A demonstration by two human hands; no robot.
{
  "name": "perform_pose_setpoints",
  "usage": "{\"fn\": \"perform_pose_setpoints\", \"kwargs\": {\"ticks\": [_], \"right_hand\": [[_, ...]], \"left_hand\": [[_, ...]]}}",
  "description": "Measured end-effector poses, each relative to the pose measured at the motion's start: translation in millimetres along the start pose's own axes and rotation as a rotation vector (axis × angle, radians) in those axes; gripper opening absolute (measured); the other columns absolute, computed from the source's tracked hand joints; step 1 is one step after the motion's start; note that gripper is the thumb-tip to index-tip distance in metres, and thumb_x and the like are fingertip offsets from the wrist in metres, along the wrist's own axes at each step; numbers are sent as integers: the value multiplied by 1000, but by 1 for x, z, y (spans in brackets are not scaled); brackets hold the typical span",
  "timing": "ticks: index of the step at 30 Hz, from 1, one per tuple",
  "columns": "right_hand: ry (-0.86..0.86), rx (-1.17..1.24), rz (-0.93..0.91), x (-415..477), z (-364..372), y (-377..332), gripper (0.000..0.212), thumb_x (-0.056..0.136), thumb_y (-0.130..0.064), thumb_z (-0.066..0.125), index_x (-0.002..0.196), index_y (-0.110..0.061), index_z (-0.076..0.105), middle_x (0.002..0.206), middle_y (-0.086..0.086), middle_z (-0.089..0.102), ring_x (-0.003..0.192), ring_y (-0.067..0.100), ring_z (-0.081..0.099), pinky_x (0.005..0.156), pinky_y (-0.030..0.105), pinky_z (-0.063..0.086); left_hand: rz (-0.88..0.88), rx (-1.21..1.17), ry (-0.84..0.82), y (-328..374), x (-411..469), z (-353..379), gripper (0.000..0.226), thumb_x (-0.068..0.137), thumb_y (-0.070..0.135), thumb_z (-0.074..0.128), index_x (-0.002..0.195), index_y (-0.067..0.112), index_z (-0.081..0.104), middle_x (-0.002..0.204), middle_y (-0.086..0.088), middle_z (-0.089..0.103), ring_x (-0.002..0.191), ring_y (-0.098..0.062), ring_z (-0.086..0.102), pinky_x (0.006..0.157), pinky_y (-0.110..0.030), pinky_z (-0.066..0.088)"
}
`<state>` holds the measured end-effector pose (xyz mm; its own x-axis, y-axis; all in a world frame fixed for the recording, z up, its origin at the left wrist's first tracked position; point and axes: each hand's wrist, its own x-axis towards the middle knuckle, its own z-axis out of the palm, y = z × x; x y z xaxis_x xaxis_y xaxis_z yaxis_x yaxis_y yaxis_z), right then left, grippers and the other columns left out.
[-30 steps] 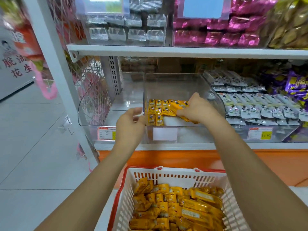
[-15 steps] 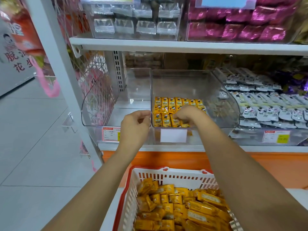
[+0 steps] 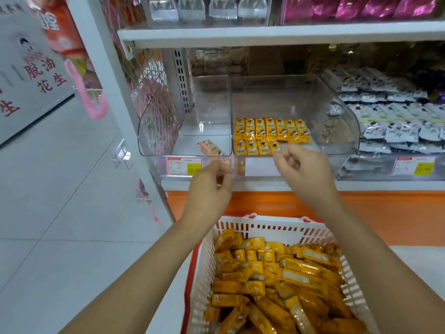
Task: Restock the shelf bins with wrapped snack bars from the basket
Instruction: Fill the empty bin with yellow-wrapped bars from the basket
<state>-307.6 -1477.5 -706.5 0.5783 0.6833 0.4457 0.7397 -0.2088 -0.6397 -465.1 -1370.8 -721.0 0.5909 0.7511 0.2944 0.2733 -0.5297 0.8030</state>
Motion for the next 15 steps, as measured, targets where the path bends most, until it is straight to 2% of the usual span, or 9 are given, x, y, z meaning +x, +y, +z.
{"fn": "perform_pose_setpoints", "kwargs": {"ticks": [2, 3, 7, 9, 11, 13, 15], "right_hand": [[-101, -34, 26, -41, 10, 19, 30, 92, -24, 59, 66, -12, 51, 51, -3, 44, 47, 8, 37, 49, 19, 29], [-164, -52, 44, -59, 20, 31, 30, 92, -25, 60, 67, -12, 51, 51, -3, 45, 47, 8, 39, 50, 23, 31], [-470, -135, 170, -103, 71, 67, 28, 93, -31, 59, 70, -19, 50, 59, -5, 51, 57, 12, 51, 55, 30, 39], [-591, -191, 199, -115, 100, 76, 20, 92, -31, 60, 78, -20, 53, 77, -3, 60, 74, 15, 60, 66, 32, 49], [-671, -280, 257, -122, 125, 77, 14, 93, -34, 59, 93, -21, 55, 99, -3, 62, 92, 16, 61, 74, 29, 50], [-733, -342, 324, -127, 148, 77, 32, 91, -38, 62, 116, -18, 57, 119, 0, 61, 107, 18, 59, 82, 28, 49], [-806, -356, 296, -132, 172, 76, 54, 89, -35, 66, 136, -19, 46, 139, 6, 49, 121, 23, 53, 94, 32, 47]], "left_hand": [[-34, 119, -87, -16, -15, -3, 15, 94, 17, 53, 83, 17, 62, 70, 10, 60, 64, 0, 54, 57, -6, 38], [-66, 188, -146, -27, -22, -5, 20, 94, 18, 52, 77, 17, 60, 66, 10, 57, 61, -2, 52, 55, -8, 37], [-266, 528, -454, -79, -51, -15, 35, 94, 13, 45, 59, 12, 41, 59, 1, 45, 58, -12, 46, 52, -16, 32], [-384, 611, -580, -102, -62, -20, 38, 92, 13, 44, 55, 12, 37, 61, -1, 43, 59, -14, 45, 52, -20, 33], [-489, 621, -698, -114, -71, -21, 39, 92, 20, 47, 56, 12, 34, 63, 0, 39, 57, -11, 40, 50, -20, 29], [-556, 607, -820, -117, -78, -19, 40, 93, 28, 50, 59, 14, 35, 64, 1, 38, 57, -9, 38, 51, -20, 28], [-592, 592, -917, -117, -82, -16, 35, 93, 32, 52, 65, 13, 41, 67, 2, 40, 58, -9, 40, 53, -19, 30]]}}
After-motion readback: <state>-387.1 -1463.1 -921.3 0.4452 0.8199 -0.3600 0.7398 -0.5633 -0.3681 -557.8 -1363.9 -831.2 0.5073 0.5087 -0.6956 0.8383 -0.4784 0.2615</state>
